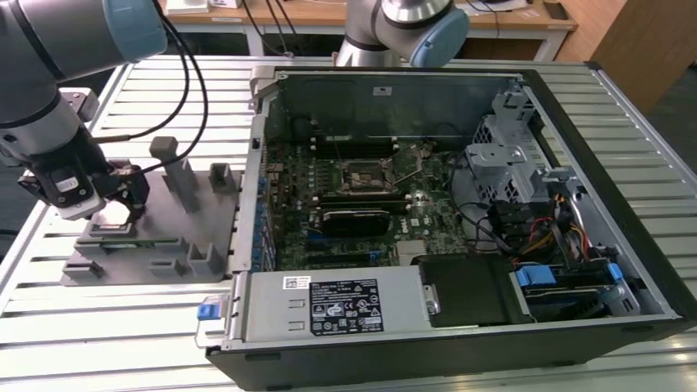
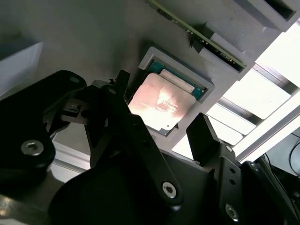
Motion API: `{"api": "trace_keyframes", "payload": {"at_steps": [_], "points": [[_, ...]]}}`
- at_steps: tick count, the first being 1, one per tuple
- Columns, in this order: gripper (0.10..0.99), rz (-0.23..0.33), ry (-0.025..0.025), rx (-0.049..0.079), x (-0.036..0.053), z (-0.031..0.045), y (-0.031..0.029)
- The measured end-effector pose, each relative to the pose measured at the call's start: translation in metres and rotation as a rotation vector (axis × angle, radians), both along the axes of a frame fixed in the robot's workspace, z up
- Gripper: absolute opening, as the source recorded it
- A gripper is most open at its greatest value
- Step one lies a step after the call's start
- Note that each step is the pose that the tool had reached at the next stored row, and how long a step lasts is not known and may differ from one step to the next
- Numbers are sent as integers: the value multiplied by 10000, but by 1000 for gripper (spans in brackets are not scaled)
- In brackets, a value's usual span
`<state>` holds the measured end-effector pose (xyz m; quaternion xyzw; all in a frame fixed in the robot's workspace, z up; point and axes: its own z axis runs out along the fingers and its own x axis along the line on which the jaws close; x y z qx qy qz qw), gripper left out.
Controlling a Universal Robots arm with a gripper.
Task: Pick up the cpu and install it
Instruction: 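Pick up the cpu and move it towards the insertion slot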
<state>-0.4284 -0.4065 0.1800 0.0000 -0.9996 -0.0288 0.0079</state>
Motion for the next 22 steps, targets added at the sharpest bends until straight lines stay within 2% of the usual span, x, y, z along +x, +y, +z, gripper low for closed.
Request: {"api": "trace_keyframes", "payload": {"at_steps": [3,4,11,12,22], "points": [[749,0,1,-1,0,1,-10],[678,-1,0,0,0,0,-10],[667,-3,3,-2,10,6,-15],[596,-2,0,-1,11,8,-15],[596,-2,0,1,11,47,-15]]}}
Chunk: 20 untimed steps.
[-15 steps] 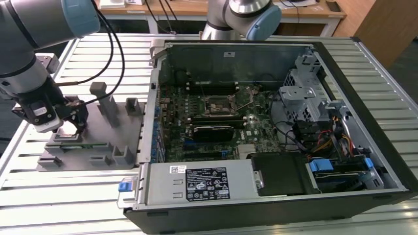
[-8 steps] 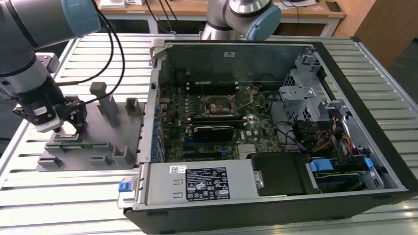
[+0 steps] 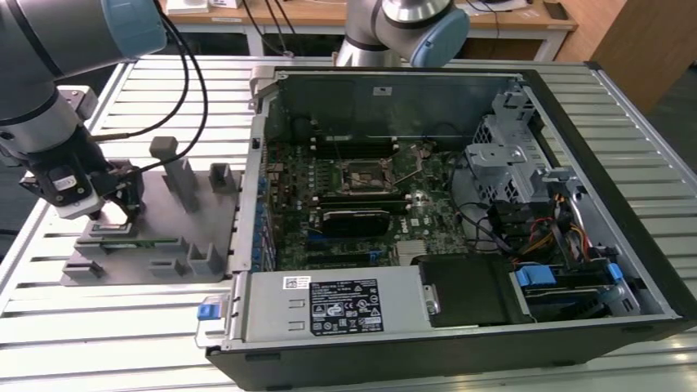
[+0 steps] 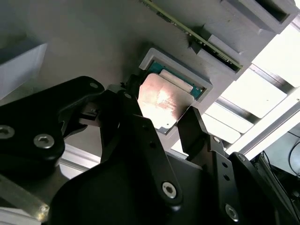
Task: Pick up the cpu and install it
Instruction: 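Pick up the cpu and move it towards the insertion slot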
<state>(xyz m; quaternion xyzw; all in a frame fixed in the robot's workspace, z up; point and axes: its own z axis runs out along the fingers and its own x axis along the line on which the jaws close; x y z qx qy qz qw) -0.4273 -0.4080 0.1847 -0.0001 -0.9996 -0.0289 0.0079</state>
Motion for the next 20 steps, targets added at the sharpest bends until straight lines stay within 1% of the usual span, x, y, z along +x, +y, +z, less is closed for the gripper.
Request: {"api": "trace_keyframes", "payload": {"at_steps": [13,14,15,17,20], "points": [[596,0,0,-1,-15,-9,0],[580,0,0,-2,-15,-9,0],[541,0,0,3,-16,-6,0],[541,-1,-3,9,-16,24,1],[541,0,-2,9,-15,98,0]]}}
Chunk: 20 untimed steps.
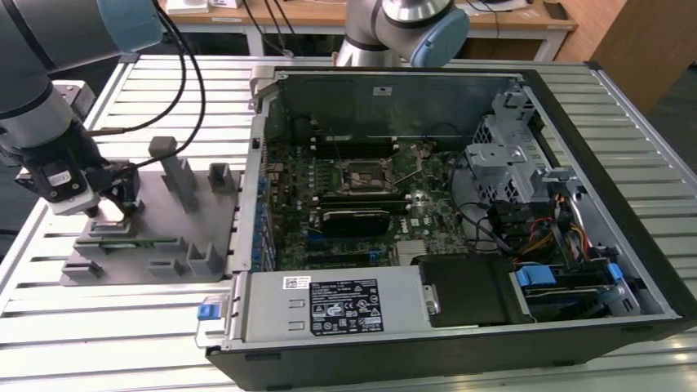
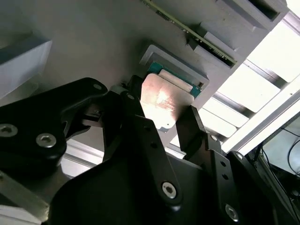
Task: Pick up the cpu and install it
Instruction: 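Pick up the cpu and move it towards the insertion slot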
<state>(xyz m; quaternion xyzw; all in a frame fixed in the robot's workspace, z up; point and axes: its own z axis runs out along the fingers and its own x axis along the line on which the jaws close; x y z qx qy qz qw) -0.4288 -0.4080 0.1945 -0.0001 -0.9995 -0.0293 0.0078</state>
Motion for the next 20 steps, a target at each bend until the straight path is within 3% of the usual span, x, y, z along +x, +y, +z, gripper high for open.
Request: {"api": "trace_keyframes", "payload": {"at_steps": [4,7,20], "points": [[541,0,1,0,0,67,0],[541,1,-1,58,0,74,-1],[541,1,0,58,-1,147,-1]]}}
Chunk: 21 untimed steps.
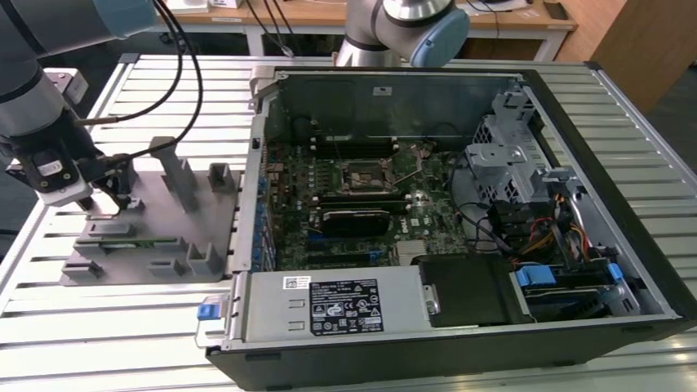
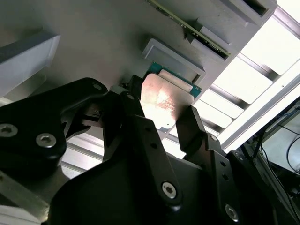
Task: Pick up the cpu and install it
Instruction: 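Pick up the cpu and move it towards the insertion slot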
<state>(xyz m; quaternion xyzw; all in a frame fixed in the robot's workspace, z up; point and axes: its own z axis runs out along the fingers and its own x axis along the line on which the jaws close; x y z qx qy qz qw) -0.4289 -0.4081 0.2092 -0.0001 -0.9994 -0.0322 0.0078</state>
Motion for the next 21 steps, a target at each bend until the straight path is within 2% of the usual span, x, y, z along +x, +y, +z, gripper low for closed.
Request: {"api": "trace_keyframes", "payload": {"at_steps": [21], "points": [[541,0,2,4,0,84,0]]}}
